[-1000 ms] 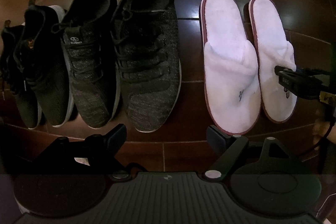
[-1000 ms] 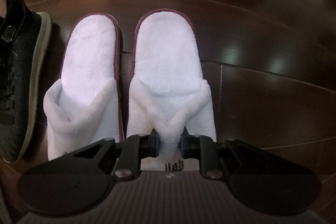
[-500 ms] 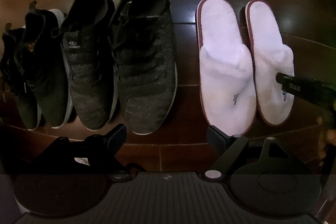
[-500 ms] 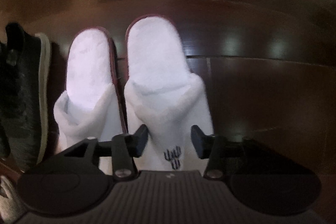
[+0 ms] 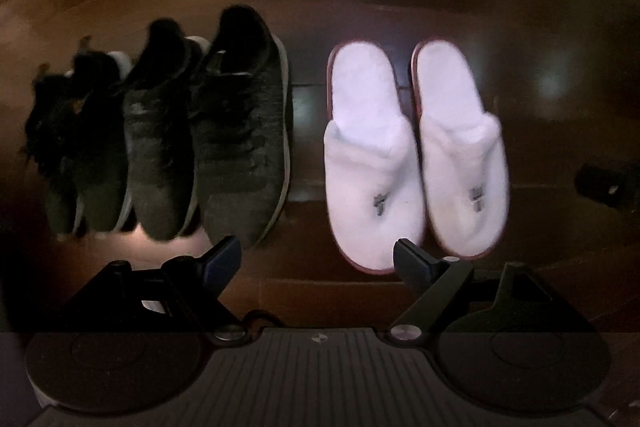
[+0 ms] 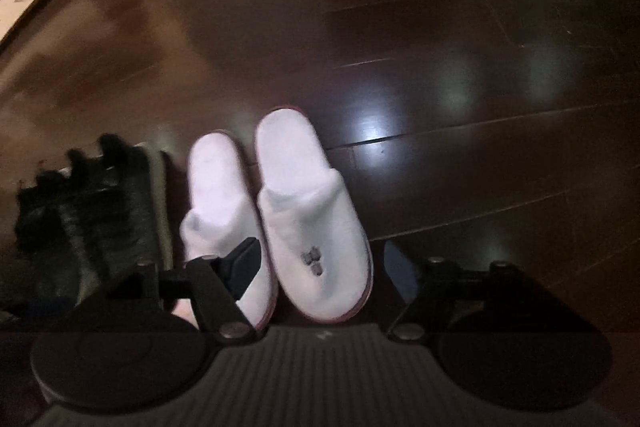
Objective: Organize scattered shoes
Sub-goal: 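Grasp both white slippers together at their inner edges with the right tool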
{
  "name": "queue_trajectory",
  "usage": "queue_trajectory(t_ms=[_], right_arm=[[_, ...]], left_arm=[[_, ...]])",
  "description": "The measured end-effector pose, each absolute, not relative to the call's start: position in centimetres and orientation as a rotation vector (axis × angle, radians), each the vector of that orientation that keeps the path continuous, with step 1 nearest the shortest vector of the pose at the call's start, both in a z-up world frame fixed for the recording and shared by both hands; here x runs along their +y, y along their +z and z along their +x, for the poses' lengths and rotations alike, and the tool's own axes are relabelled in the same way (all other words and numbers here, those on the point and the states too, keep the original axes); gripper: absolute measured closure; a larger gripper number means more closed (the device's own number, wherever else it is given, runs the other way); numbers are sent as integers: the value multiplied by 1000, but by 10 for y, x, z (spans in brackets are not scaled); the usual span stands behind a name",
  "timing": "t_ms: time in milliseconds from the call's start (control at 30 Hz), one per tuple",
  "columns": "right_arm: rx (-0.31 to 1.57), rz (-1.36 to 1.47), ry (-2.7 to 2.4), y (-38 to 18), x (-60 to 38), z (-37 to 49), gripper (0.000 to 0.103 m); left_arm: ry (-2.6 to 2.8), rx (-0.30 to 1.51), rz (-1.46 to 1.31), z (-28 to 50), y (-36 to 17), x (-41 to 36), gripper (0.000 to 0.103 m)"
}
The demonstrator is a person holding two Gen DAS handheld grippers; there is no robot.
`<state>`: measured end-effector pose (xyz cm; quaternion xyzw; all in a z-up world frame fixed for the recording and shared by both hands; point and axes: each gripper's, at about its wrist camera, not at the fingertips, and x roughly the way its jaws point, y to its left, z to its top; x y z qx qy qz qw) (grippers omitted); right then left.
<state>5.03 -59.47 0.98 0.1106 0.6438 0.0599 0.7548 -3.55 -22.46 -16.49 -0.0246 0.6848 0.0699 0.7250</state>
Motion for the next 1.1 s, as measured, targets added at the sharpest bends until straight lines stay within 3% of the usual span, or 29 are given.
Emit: queue_trajectory(t_ms=[233,400,633,800,1100], right_arm=[[1439,232,188,25,-576,81,32],[1510,282,216,-34,-546,122,32],[1676,319,167,-112,-498,165,32],[1756,190,162,-136,-470,188,29],[1917,-31,223,-200,-441,191,25]], left_arm=[[391,1512,-242,-39,-133,-223,16],[484,1466,-296,-31,-173,-218,16],[533,1605,-312,-3,-205,-195,16],[580,1682,-405,0,-222,-180,16],[633,1597,-504,15,-218,-167,16]])
